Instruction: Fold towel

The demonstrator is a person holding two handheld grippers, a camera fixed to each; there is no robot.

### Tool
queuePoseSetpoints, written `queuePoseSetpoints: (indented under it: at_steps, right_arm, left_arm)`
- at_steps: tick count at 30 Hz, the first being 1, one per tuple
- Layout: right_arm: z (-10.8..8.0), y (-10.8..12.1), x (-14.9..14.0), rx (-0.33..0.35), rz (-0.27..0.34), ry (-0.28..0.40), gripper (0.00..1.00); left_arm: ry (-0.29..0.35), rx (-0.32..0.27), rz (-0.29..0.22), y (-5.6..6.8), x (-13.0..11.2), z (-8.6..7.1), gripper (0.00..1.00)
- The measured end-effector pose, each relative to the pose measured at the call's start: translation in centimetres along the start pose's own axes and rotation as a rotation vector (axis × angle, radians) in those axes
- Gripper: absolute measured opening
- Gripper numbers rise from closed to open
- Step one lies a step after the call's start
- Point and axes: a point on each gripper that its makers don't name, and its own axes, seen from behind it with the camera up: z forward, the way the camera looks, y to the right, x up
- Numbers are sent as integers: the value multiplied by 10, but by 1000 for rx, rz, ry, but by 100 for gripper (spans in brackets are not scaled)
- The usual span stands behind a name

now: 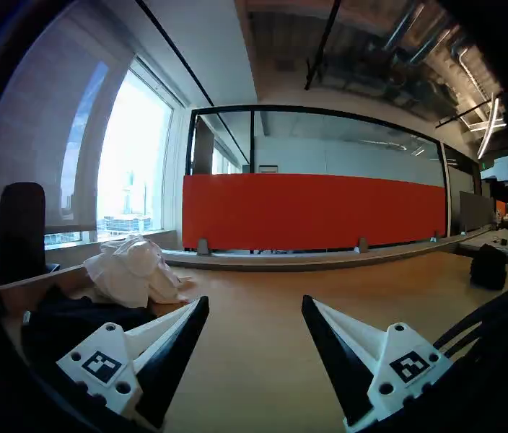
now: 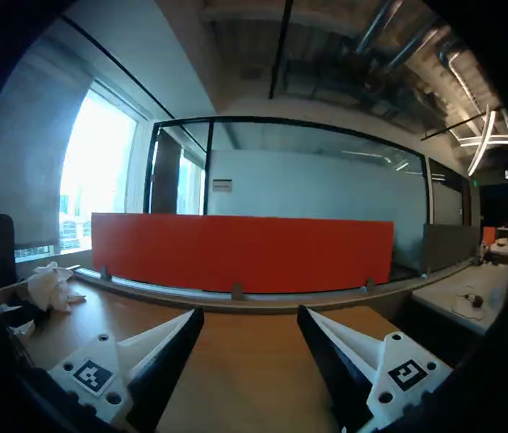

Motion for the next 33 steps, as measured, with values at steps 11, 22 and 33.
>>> queuePoseSetpoints:
  at_steps: [11,22,33]
  right_arm:
    - [-4,0,1,0,-6,3,100]
    - [-3,5,-1,9,-8,10,100]
    - [3,17,-9,3,-8,55,100]
  left_arm:
    - [-18,8,7,-2,-5,1,95]
    - [-20,7,11,-2,-5,2,96]
    - [-20,7,11,-2,-6,3,96]
